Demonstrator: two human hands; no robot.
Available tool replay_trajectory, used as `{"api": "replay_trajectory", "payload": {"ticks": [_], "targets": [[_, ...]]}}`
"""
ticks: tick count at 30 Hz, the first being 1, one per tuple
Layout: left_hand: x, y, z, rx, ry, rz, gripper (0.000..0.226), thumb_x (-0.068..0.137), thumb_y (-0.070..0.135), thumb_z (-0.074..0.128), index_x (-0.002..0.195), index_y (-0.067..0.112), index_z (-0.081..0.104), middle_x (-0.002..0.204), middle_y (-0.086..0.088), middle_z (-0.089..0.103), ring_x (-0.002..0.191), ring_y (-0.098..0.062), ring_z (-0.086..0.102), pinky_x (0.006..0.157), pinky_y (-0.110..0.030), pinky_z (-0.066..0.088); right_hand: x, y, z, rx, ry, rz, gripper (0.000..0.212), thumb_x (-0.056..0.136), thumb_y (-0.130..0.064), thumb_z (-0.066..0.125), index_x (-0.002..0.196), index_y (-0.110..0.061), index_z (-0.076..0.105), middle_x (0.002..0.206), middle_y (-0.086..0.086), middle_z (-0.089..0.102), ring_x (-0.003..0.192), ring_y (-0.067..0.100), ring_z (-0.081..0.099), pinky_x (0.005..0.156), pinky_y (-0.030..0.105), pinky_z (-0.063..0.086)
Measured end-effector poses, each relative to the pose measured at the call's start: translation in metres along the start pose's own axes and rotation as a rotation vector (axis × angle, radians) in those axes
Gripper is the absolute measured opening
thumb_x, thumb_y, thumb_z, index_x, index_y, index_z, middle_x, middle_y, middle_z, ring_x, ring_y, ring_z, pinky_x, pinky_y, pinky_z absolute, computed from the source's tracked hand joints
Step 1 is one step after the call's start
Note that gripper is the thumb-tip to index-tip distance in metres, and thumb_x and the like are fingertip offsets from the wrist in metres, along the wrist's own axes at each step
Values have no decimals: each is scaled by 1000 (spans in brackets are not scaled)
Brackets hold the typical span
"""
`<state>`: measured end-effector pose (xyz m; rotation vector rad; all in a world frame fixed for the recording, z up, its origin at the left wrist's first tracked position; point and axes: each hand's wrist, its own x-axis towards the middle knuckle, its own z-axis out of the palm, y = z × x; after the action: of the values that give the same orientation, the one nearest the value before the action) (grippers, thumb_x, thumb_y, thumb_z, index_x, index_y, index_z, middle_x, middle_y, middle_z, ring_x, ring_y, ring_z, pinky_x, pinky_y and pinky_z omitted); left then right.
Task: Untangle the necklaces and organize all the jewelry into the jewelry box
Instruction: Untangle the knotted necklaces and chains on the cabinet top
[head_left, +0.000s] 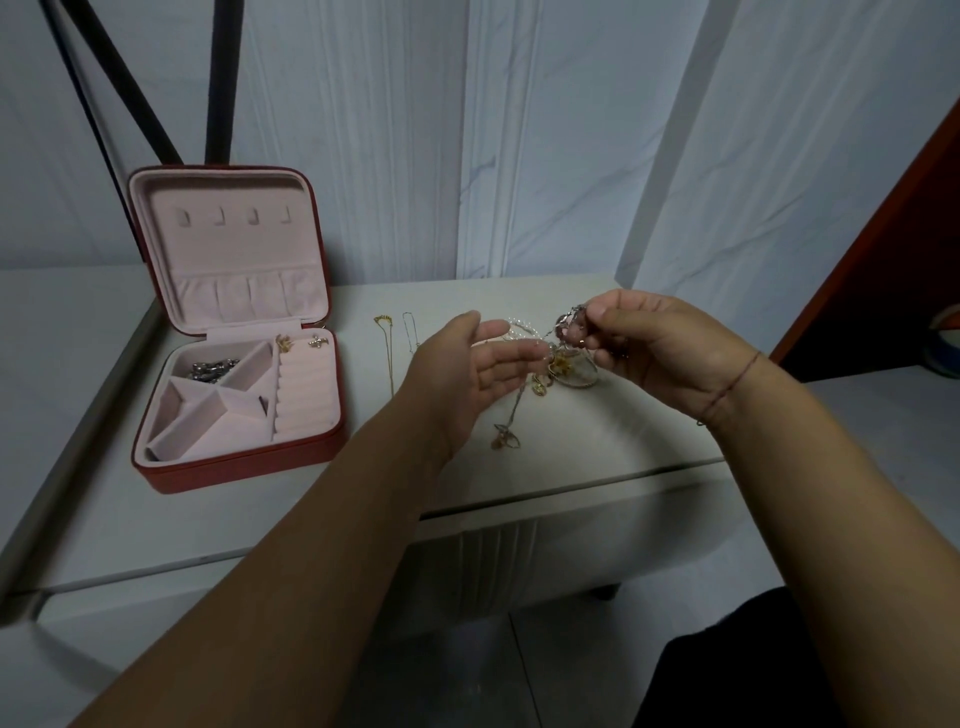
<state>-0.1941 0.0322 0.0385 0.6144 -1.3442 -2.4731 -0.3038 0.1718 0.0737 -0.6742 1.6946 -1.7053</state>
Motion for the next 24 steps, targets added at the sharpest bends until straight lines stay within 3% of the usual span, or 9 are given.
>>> {"api": "replay_trajectory", "payload": {"ticks": [4,8,13,18,24], "targets": [[-3,0,4,61,-46,45,19,100,26,43,104,10,53,80,-11,73,75,-21,71,84,-33,53,1,2,1,-10,-19,-2,18,94,-5,49,79,-9,59,79,6,64,64,6,54,60,13,46],[-5,-4,7,279,-67,190,9,93,17,58,100,13,63,87,-4,69,78,-12,63,81,-27,53,0,3,4,-31,-60,-7,16,93,-5,50,80,-7,60,74,3,65,62,6,54,61,13,47],[-7,-9,8,468,-46,356,19,83,10,70,101,6,69,84,-2,71,68,3,62,63,-9,46,-1,2,7,-64,-67,7,14,92,-5,52,82,-5,62,60,-1,60,58,8,48,55,14,44],[-7,-9,7,541,-19,419,9,85,7,67,93,7,71,70,6,66,61,6,58,60,-8,44,-1,4,7,-113,-84,12,16,92,-7,53,79,-8,61,61,0,57,54,6,45,54,16,38],[-3,-8,6,504,23,385,9,89,14,61,91,9,69,80,-3,66,69,-3,58,65,-14,47,1,4,3,-126,-42,47,16,92,-12,53,78,-9,61,51,-2,44,51,8,35,52,18,31]]}}
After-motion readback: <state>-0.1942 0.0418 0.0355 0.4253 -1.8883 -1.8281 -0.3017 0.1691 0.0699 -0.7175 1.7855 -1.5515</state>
